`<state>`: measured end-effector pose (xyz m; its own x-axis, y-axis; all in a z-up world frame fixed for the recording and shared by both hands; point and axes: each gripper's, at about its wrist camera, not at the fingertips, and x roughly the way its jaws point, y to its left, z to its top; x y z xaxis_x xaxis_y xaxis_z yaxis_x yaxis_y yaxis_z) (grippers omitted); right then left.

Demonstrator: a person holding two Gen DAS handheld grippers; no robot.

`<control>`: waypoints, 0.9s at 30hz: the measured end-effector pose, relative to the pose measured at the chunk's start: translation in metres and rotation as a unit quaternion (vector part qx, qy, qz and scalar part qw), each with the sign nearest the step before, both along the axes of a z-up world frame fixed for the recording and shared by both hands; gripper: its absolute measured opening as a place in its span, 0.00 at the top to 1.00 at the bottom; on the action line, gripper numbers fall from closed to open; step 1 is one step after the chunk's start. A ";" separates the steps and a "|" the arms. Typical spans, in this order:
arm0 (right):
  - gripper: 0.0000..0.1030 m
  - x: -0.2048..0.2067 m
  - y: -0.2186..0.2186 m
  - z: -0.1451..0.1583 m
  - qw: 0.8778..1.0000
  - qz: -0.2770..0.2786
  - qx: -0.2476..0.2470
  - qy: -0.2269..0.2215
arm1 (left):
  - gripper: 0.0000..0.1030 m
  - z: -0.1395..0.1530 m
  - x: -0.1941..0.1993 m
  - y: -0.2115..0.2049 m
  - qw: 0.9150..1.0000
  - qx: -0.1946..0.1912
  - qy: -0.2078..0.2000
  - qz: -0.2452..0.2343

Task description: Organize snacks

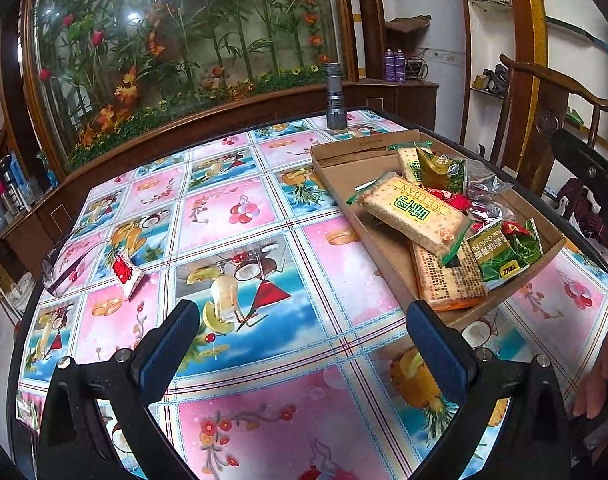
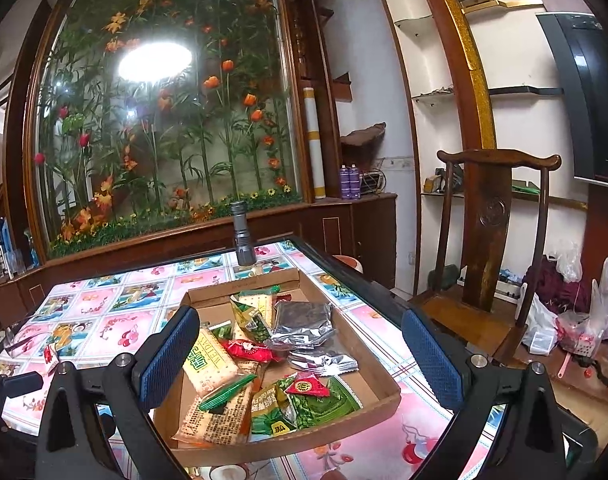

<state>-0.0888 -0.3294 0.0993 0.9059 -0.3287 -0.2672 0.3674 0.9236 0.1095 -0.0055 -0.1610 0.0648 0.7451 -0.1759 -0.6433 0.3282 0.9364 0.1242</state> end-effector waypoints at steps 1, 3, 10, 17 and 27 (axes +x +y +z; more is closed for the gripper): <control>0.01 0.000 0.000 0.000 1.000 0.000 0.000 0.001 | 0.00 0.000 0.000 0.000 1.000 0.000 0.000 0.000; 0.01 0.001 0.001 0.000 1.000 0.001 -0.001 0.003 | 0.00 0.000 0.000 0.000 1.000 0.001 -0.001 -0.001; 0.01 0.001 0.001 -0.001 1.000 -0.001 -0.002 0.001 | 0.00 0.000 -0.001 -0.001 1.000 0.005 -0.004 0.000; 0.01 0.001 0.000 -0.001 1.000 -0.001 -0.002 0.003 | 0.00 0.001 -0.003 -0.003 1.000 0.006 -0.010 -0.001; 0.01 0.000 0.000 -0.002 1.000 -0.002 -0.001 0.004 | 0.00 0.001 -0.003 -0.003 1.000 0.007 -0.011 0.000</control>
<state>-0.0889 -0.3298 0.0971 0.9027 -0.3321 -0.2736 0.3710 0.9227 0.1042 -0.0084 -0.1638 0.0654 0.7588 -0.1673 -0.6295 0.3256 0.9345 0.1441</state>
